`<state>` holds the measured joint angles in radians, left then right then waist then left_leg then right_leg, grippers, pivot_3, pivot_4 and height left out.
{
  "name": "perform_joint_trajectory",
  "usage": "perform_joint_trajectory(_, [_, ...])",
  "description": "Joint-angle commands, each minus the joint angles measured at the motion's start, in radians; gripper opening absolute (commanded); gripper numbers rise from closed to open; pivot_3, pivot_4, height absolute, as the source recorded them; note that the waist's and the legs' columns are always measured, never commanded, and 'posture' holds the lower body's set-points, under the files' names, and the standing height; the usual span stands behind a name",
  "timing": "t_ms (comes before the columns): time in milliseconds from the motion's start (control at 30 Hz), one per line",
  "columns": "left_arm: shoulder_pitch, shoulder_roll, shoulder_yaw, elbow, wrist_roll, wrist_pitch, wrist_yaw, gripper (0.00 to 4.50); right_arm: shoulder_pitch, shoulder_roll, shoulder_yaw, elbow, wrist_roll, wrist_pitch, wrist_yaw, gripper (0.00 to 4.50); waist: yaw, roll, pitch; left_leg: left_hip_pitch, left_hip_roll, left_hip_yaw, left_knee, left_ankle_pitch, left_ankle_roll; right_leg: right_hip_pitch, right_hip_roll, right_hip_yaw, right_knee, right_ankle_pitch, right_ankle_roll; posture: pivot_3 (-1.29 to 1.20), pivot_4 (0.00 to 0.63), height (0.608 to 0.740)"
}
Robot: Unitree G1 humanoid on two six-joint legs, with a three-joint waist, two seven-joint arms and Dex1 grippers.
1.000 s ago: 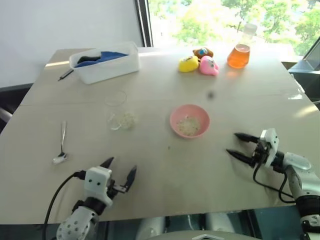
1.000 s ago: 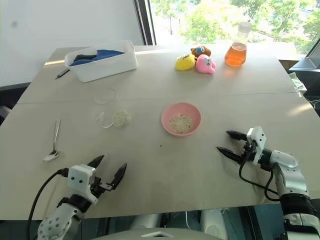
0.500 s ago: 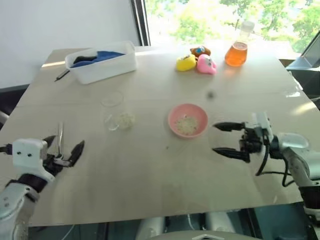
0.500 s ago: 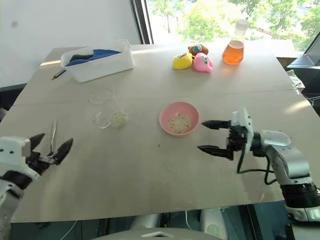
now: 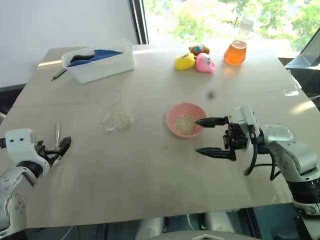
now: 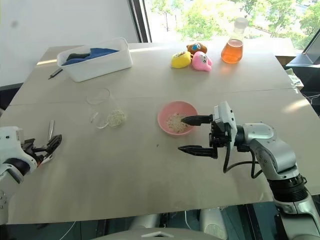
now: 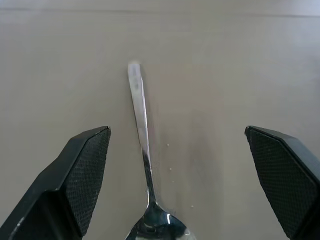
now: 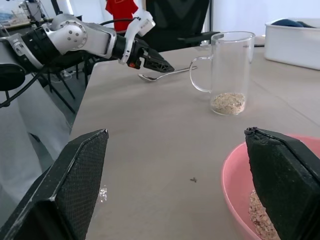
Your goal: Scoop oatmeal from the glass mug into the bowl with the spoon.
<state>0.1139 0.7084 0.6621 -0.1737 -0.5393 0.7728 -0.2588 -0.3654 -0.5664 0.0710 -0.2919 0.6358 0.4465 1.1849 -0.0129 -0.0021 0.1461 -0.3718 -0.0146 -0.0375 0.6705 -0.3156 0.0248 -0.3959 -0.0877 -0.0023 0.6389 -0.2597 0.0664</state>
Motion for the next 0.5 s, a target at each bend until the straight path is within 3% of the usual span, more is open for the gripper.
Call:
perform_joint_trajectory(33, [-0.058,0.054,0.005,0.056,0.039,0.056,0.029,4.50,-0.015,0.007,-0.010,-0.018,0.016,-0.005,-0.009,4.41,0.000,-0.001,0.000,0.000,0.000,0.000,0.000,0.001,-0.001,0.000,0.000,0.000,0.001,0.000,0.000,0.00,0.150,0.740])
perform_joint_trajectory(500, [-0.124,0.086,-0.055,0.252,0.079,0.111,-0.065,4.50,-0.008,0.009,-0.006,-0.066,0.043,-0.001,-0.028,4.41,0.002,-0.001,0.000,0.000,0.000,0.000,0.000,0.001,-0.002,-0.002,-0.002,0.001,0.004,0.000,0.000,0.00,0.150,0.740])
